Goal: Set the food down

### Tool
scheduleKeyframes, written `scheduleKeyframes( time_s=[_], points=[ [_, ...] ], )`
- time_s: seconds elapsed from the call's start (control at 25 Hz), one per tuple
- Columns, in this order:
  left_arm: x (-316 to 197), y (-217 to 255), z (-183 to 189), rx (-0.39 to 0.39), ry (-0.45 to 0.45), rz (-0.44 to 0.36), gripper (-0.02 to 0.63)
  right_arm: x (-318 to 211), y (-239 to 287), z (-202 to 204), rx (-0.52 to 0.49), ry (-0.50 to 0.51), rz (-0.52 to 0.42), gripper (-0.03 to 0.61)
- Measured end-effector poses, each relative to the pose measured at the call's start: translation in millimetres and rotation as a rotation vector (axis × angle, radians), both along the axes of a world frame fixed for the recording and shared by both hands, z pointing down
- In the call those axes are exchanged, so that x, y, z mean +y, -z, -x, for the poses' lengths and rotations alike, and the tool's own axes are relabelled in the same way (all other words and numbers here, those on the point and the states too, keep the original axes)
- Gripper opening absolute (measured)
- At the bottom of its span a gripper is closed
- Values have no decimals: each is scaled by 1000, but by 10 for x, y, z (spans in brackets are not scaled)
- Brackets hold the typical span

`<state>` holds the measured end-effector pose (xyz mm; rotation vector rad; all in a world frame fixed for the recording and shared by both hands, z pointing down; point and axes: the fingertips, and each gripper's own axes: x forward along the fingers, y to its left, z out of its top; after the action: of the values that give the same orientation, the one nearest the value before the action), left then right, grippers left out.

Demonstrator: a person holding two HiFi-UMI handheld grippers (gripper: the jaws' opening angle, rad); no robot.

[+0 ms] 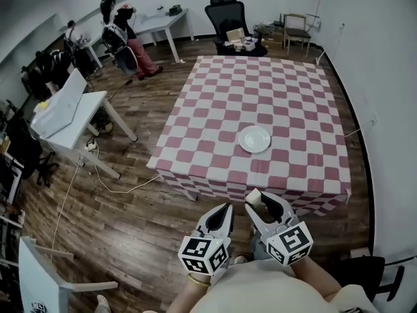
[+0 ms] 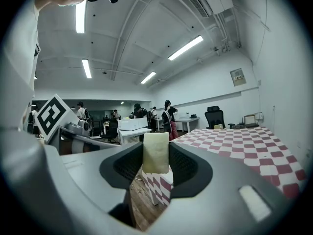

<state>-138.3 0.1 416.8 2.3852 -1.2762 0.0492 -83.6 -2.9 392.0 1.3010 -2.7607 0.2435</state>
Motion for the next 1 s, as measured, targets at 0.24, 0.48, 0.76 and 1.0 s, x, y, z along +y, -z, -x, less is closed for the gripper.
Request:
scheduleKeyframes(
  time_s=[0.24, 0.48, 0.76, 1.0],
  points=[
    [-390, 22, -60, 1, 43, -9, 6, -425, 39, -93, 19, 35, -23, 166],
    [-851, 63, -189, 0, 76, -22, 6, -929, 83, -213, 18, 70, -39, 166],
    [-1223, 52, -349, -7, 104, -15, 6, -1334, 80, -333, 15, 109, -40, 166],
    [-1544, 26, -521, -13, 123, -13, 6, -1697, 46, -528, 27, 125, -42, 166]
  ],
)
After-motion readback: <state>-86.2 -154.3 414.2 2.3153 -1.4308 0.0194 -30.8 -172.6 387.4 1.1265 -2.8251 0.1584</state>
